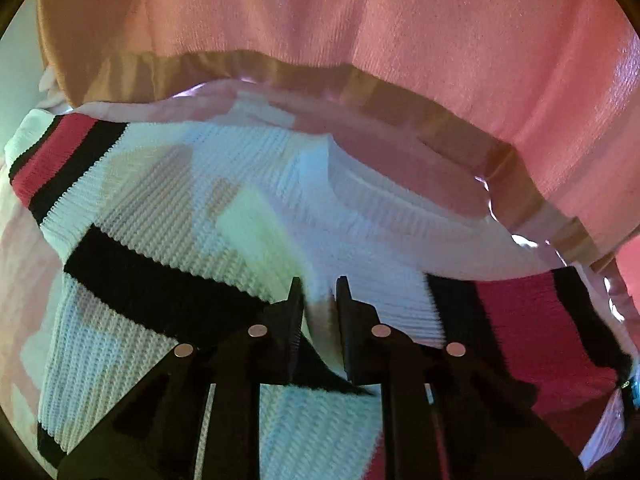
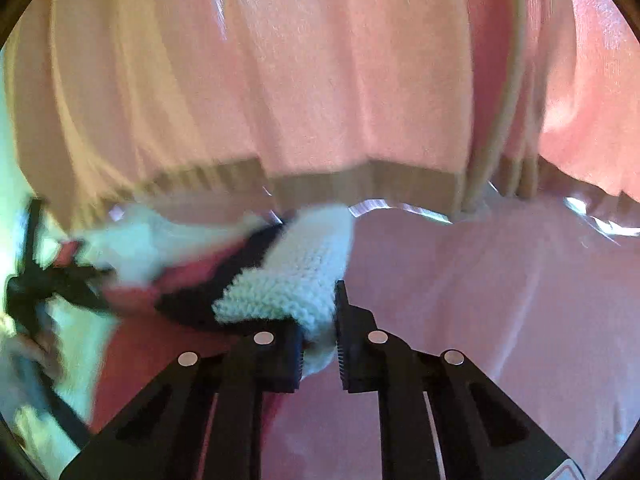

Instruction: Fold small clothes

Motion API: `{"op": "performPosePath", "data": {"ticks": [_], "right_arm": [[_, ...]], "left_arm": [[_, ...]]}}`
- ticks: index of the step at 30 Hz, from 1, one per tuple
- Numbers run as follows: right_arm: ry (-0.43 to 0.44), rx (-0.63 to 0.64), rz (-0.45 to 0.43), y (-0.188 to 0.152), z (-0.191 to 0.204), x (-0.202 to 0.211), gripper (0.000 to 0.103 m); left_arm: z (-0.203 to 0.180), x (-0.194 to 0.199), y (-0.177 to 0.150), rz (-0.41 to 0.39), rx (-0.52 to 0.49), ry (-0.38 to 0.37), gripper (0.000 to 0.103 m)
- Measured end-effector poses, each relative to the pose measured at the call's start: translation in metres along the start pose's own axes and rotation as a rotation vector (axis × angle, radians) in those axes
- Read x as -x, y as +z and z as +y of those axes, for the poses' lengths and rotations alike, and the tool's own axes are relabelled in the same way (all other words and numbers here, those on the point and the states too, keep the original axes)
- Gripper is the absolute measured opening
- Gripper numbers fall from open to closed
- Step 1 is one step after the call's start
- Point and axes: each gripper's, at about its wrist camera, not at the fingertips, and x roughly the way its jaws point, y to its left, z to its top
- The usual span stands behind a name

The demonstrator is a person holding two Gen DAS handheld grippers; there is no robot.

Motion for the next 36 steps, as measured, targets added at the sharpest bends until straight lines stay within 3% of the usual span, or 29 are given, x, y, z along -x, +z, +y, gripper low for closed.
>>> {"op": "performPosePath", "data": {"ticks": [4,7,8,9,11,15,17,18,23,25,27,32,35,36], "right_arm": [[-0.043,-0.054,0.196,-0.028,-0.026,-0.05,0.011],[-0.025,-0.052,0.169,-0.022,-0.027,-0.043,0.011],[-0.022,-0.027,0.178,-0.019,-0.024,-0.044,0.016],[-0.022,-0.012,0.226,-0.02,-0.023,-0.05,0.028],[-0.018,-0.042,0.267,-0.031,-0.03,-0.055,0.034],[0.027,-0.085,0.277,-0.04,-0.025,-0.028,0.045],[0.041,-0.057,0.271,-0.047,-0.019,-0.009,0.05],[0.075,-0.059,0.273,-0.055,-0.016,0.004,0.053],[0.204,-0.123,0.331,-0.111,-0.001,0.044,0.055],[0.247,-0.155,0.376,-0.153,0.008,0.063,0.055],[0.231,-0.132,0.327,-0.177,0.018,0.087,0.06],[0.248,-0.057,0.318,-0.206,0.049,0.112,0.062],[0.247,-0.045,0.308,-0.205,0.059,0.108,0.059],[0.254,-0.039,0.304,-0.203,0.063,0.106,0.031]], "left_arm": [[0.008,-0.017,-0.004,0.045,0.002,0.022,0.016],[0.005,-0.013,-0.005,0.027,-0.009,0.023,0.016],[0.004,-0.011,-0.006,0.023,-0.016,0.027,0.018],[0.003,-0.012,-0.006,0.023,-0.024,0.037,0.018],[0.004,-0.015,-0.008,0.051,-0.03,0.053,0.021],[0.019,0.006,-0.011,0.056,-0.021,0.041,0.035],[0.032,0.023,-0.014,0.054,-0.017,0.04,0.052],[0.038,0.03,-0.018,0.053,-0.02,0.045,0.056],[0.092,0.077,-0.047,0.067,-0.001,0.079,0.061],[0.117,0.093,-0.062,0.062,0.027,0.099,0.063],[0.143,0.107,-0.081,0.074,0.051,0.12,0.063],[0.183,0.131,-0.123,0.121,0.12,0.119,0.063],[0.192,0.123,-0.14,0.218,0.154,0.086,0.063],[0.19,0.122,-0.142,0.213,0.139,0.093,0.062]]}}
